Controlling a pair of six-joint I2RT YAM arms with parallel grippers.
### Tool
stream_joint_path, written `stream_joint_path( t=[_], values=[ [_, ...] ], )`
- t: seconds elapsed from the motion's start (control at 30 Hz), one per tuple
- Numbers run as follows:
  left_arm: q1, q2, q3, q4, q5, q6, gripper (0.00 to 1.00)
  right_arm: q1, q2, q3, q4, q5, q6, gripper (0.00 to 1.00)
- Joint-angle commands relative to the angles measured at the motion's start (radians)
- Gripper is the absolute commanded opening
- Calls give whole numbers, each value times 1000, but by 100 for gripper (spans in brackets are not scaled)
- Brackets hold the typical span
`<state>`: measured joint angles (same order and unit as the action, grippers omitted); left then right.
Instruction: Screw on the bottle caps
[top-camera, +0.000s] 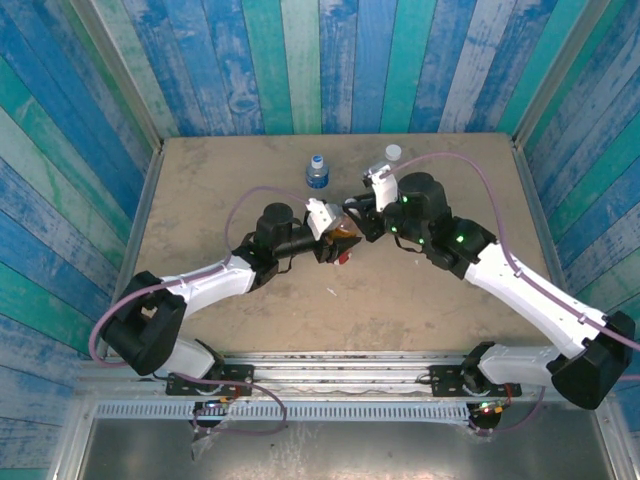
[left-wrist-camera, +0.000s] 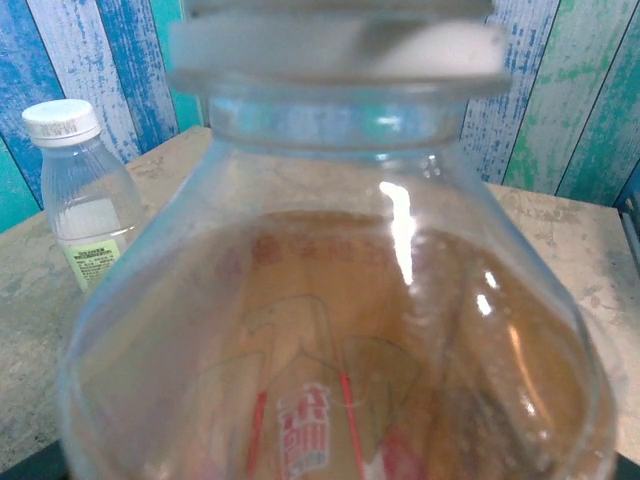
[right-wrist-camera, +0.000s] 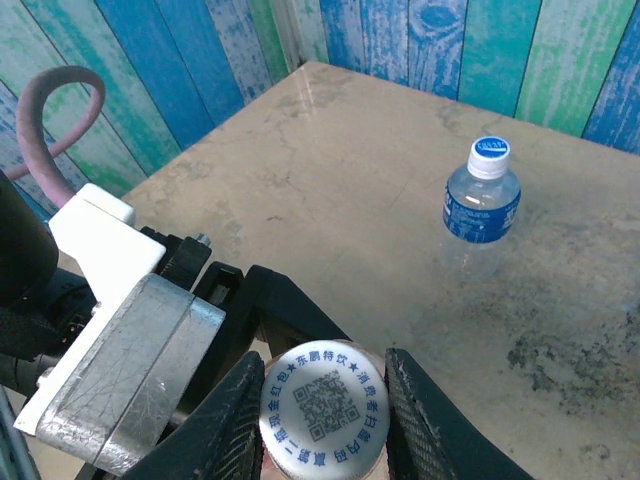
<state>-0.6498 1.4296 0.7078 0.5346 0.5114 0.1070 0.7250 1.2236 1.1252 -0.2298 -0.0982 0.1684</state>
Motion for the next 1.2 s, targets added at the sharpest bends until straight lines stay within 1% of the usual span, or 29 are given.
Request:
stream_joint_path(
  t=[0.0,0.1,0.13,0.23,0.33,0.43,0.5,0.57,0.6,0.7,0.77,0.83,0.97,1.07,1.17],
  values=[
    [-2,-4,28,123,30,-14,62,-9,13,-42,1,-14,48,31],
    [-2,4,31,141,25,-27,62,-9,38,-59,25,-25,108,31],
    [-2,10,36,139,20,-30,62,-8,46,-58,17,-7,115,31],
    [-2,17,38,135,5,-33,62,-8,55,-43,-16,41,118,31],
    [-2,17,41,120,-5,-21,62,-7,46,-28,-28,50,102,34],
    [-3,22,41,96,2,5,62,-7,41,-14,-27,16,63,42],
    [-2,17,37,78,10,21,62,-6,31,-11,-20,-25,16,52],
    [-2,11,33,58,11,34,62,-6,13,-17,-20,-51,-36,60],
    [-1,6,31,51,14,39,63,-6,-2,-20,-23,-60,-63,63],
    [4,-1,16,53,45,41,63,-6,-55,-38,-50,-109,-175,67],
    [14,-3,8,70,94,28,63,-8,-97,-55,-70,-105,-227,67],
    [28,-2,5,80,176,22,63,-8,-146,-80,-76,-109,-271,67],
    [43,-4,4,75,357,26,63,-23,-224,-111,-68,-229,-345,64],
    [42,-21,0,66,488,46,64,-45,-233,-87,-94,-326,-383,61],
    [42,-28,6,14,557,94,64,-54,-222,-52,-120,-409,-417,61]
  ],
)
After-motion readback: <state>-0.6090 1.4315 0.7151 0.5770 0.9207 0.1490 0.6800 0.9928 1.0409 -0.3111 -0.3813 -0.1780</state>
